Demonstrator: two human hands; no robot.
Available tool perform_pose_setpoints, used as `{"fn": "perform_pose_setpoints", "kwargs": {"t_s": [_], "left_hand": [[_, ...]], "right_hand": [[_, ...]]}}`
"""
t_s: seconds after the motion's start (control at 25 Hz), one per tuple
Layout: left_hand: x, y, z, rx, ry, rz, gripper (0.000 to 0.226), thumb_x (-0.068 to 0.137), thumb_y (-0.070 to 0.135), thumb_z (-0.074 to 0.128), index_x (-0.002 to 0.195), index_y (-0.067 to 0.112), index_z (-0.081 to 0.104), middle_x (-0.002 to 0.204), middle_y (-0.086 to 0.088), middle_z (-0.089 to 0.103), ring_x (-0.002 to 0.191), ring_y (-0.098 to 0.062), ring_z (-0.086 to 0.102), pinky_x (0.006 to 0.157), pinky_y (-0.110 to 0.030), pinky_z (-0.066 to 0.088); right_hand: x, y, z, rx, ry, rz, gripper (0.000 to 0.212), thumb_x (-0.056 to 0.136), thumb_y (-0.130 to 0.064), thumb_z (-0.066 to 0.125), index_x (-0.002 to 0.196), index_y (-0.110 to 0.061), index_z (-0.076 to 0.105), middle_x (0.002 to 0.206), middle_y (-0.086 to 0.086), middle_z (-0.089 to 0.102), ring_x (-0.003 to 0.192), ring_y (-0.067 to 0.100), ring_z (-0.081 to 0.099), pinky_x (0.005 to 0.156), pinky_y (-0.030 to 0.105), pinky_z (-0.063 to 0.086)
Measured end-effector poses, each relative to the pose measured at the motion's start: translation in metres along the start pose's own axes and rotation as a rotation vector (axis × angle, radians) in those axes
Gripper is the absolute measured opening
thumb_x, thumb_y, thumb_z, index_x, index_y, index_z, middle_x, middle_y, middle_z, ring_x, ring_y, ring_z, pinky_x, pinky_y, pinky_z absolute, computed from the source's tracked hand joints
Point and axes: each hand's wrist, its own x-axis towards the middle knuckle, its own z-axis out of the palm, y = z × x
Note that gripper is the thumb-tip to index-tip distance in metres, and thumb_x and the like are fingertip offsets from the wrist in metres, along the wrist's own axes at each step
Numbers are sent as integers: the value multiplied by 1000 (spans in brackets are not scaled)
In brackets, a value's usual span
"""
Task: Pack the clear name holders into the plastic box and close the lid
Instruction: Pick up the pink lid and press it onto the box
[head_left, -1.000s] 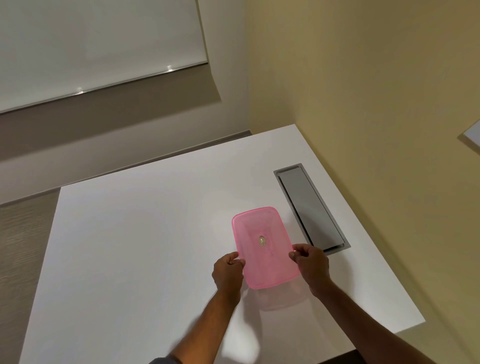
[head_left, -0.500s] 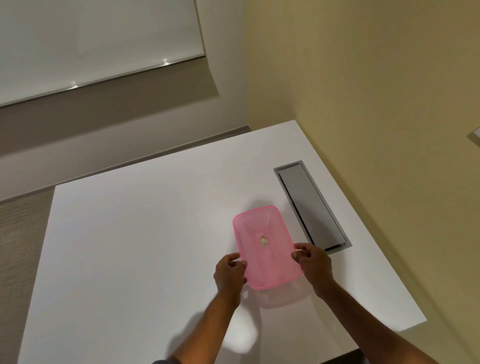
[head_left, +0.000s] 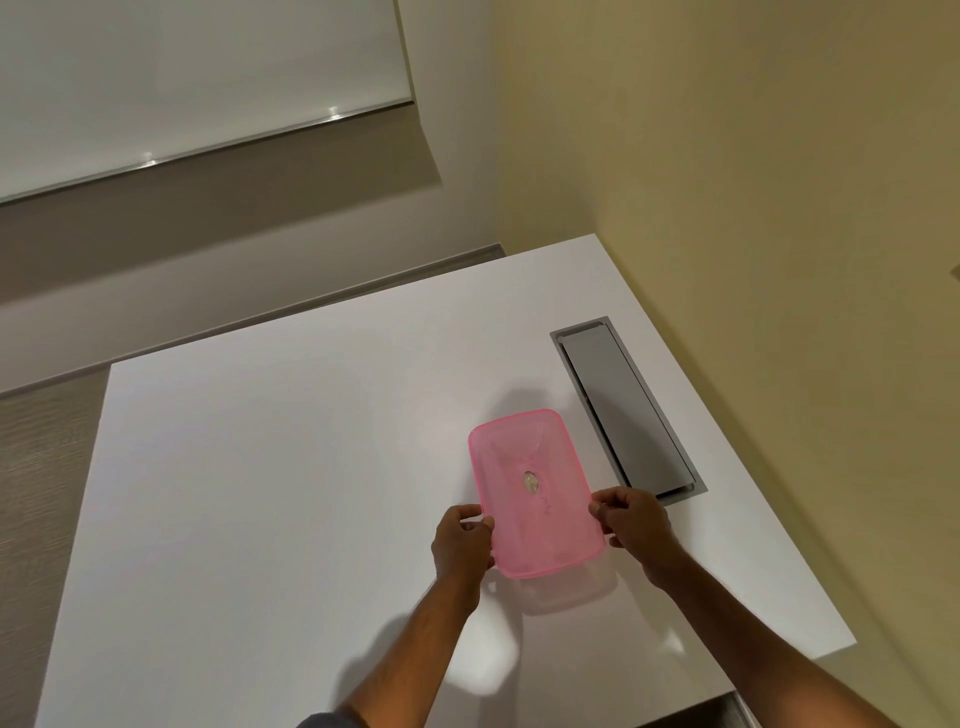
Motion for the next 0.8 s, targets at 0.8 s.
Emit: {"fn": "perform_pose_setpoints", "kwargs": {"t_s": [0.8], "left_hand": [[74, 94, 9, 272, 69, 341, 23, 102, 31, 71, 121, 24, 83, 110, -3, 82, 106, -27, 76, 101, -40, 58]], "right_hand": [[89, -103, 26, -224, 28, -275, 31, 96, -26, 80, 121, -9, 81, 107, 11, 82, 101, 26, 76, 96, 38, 62]]}}
